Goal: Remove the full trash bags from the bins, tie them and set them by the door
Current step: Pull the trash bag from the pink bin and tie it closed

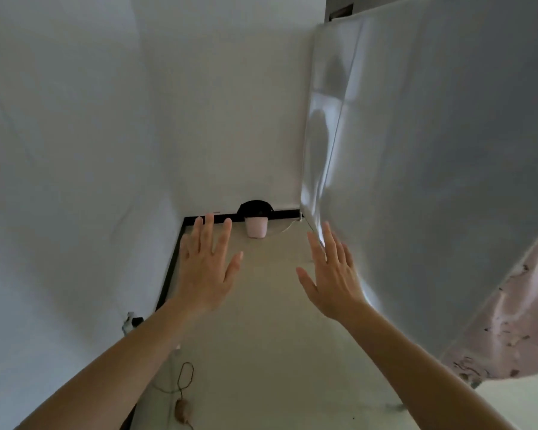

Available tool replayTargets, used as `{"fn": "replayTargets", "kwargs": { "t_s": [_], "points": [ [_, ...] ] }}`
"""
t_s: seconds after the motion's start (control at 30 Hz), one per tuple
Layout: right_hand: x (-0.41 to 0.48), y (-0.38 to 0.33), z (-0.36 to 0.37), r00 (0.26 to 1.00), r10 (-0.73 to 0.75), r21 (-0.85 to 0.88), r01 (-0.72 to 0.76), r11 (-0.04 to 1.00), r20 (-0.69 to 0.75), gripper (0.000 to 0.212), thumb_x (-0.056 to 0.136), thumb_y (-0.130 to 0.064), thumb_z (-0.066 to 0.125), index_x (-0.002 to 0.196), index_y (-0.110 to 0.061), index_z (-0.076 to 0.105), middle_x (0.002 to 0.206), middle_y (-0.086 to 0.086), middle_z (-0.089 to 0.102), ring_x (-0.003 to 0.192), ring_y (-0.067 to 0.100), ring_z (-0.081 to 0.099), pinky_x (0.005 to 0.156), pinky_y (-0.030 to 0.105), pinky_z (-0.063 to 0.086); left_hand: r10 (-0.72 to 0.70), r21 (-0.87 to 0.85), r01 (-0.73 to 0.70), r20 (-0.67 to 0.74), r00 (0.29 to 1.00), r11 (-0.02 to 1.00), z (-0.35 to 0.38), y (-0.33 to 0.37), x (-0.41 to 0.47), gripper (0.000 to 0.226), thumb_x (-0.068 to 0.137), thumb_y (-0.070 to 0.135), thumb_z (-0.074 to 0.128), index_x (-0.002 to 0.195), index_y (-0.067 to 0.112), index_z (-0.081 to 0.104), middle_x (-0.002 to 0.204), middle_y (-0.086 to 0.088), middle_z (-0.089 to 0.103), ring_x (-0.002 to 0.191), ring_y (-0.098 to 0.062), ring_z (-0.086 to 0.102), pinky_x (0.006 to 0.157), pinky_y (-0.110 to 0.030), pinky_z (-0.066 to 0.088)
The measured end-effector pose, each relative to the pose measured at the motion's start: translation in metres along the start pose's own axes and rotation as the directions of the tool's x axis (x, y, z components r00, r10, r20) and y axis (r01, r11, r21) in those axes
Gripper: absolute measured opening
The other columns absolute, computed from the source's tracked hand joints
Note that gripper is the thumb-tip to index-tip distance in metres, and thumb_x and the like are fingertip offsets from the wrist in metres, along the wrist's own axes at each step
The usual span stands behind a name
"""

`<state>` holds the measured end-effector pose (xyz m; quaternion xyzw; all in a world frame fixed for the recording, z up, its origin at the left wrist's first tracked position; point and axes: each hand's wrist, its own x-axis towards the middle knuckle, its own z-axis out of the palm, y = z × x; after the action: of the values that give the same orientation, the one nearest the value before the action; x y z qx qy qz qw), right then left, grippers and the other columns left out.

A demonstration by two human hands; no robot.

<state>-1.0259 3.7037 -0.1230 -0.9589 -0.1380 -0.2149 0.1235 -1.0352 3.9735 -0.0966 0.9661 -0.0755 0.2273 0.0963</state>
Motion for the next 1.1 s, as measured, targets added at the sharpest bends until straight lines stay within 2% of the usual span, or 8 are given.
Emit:
{"fn": "replayTargets", "kwargs": {
  "t_s": [0.1, 0.2, 0.33, 0.43, 0.57, 0.73, 0.9, 1.1],
  "points": [
    [0.072, 0.029, 0.043, 0.999, -0.041, -0.053, 0.042, 0.998, 0.009, 0.076, 0.099, -0.051, 0.042, 0.158, -0.015, 0.011, 0.166, 0.016, 0.002, 0.153, 0.031, 0.009, 0.123, 0.046, 0.013, -0.007, -0.018, 0.007, -0.016, 1.0, 1.0, 0.051, -0.022, 0.07, 0.072, 0.099, 0.06, 0.01, 0.161, 0.024, 0.001, 0.168, -0.012, -0.01, 0.155, -0.03, -0.01, 0.123, -0.051, -0.001],
    [0.155, 0.056, 0.072, 1.0, -0.02, -0.078, 0.021, 0.997, 0.021, 0.076, 0.099, -0.052, 0.038, 0.159, -0.017, 0.009, 0.166, 0.015, -0.002, 0.153, 0.032, 0.01, 0.122, 0.049, 0.017, -0.039, -0.037, 0.038, -0.006, 0.999, 0.999, 0.091, -0.043, 0.148, 0.069, 0.101, 0.057, 0.014, 0.161, 0.025, 0.0, 0.168, -0.013, -0.008, 0.155, -0.033, -0.005, 0.123, -0.057, 0.008],
    [0.264, 0.088, 0.094, 1.0, 0.01, -0.081, -0.009, 0.997, 0.002, 0.076, 0.098, -0.055, 0.032, 0.159, -0.015, 0.013, 0.167, 0.016, 0.0, 0.152, 0.034, 0.013, 0.121, 0.051, 0.021, 0.0, -0.021, 0.0, -0.009, 1.0, 1.0, 0.116, -0.063, 0.262, 0.069, 0.102, 0.054, 0.022, 0.16, 0.017, 0.016, 0.168, -0.019, 0.005, 0.153, -0.04, 0.01, 0.118, -0.063, 0.021],
    [0.326, 0.111, 0.113, 1.0, 0.018, -0.074, -0.019, 0.997, -0.017, 0.075, 0.098, -0.055, 0.033, 0.159, -0.016, 0.011, 0.166, 0.015, 0.0, 0.152, 0.034, 0.012, 0.121, 0.05, 0.017, 0.002, -0.018, -0.003, -0.036, 0.999, 1.0, 0.132, -0.073, 0.335, 0.07, 0.102, 0.056, 0.021, 0.161, 0.018, 0.015, 0.168, -0.017, 0.005, 0.154, -0.038, 0.009, 0.12, -0.06, 0.018],
    [0.414, 0.155, 0.171, 0.999, 0.022, -0.036, -0.022, 0.999, -0.024, 0.076, 0.098, -0.054, 0.036, 0.159, -0.015, 0.013, 0.166, 0.015, -0.002, 0.153, 0.033, 0.011, 0.121, 0.05, 0.016, 0.018, -0.008, -0.018, -0.002, 1.0, 1.0, 0.191, -0.089, 0.427, 0.072, 0.101, 0.059, 0.016, 0.161, 0.021, 0.008, 0.169, -0.014, -0.003, 0.155, -0.034, 0.001, 0.121, -0.057, 0.012],
    [0.527, 0.216, 0.259, 0.999, 0.04, 0.034, -0.04, 0.999, -0.005, 0.075, 0.098, -0.056, 0.033, 0.159, -0.018, 0.011, 0.167, 0.015, -0.002, 0.153, 0.033, 0.01, 0.122, 0.051, 0.017, 0.023, 0.027, -0.026, 0.086, 0.996, 0.999, 0.289, -0.108, 0.544, 0.073, 0.1, 0.059, 0.02, 0.16, 0.018, 0.016, 0.167, -0.017, 0.007, 0.153, -0.039, 0.013, 0.117, -0.062, 0.025],
    [0.654, 0.282, 0.313, 0.996, -0.021, 0.028, 0.018, 0.999, 0.092, 0.079, 0.097, -0.065, 0.024, 0.16, -0.021, 0.004, 0.167, 0.011, -0.009, 0.154, 0.03, 0.001, 0.124, 0.049, 0.008, -0.061, 0.077, 0.048, 0.173, 0.983, 0.996, 0.361, -0.123, 0.67, 0.08, 0.09, 0.071, -0.005, 0.157, 0.028, -0.01, 0.167, -0.011, -0.014, 0.155, -0.034, -0.006, 0.122, -0.06, 0.012],
    [0.799, 0.319, 0.358, 0.99, -0.011, 0.038, 0.006, 0.999, 0.139, 0.079, 0.097, -0.063, 0.025, 0.16, -0.02, 0.005, 0.166, 0.016, -0.004, 0.153, 0.036, 0.008, 0.121, 0.05, 0.01, -0.099, 0.1, 0.083, 0.171, 0.98, 0.992, 0.401, -0.16, 0.783, 0.082, 0.093, 0.071, -0.002, 0.161, 0.026, 0.003, 0.168, -0.007, -0.01, 0.155, -0.033, -0.005, 0.121, -0.06, 0.009]
  ]
}}
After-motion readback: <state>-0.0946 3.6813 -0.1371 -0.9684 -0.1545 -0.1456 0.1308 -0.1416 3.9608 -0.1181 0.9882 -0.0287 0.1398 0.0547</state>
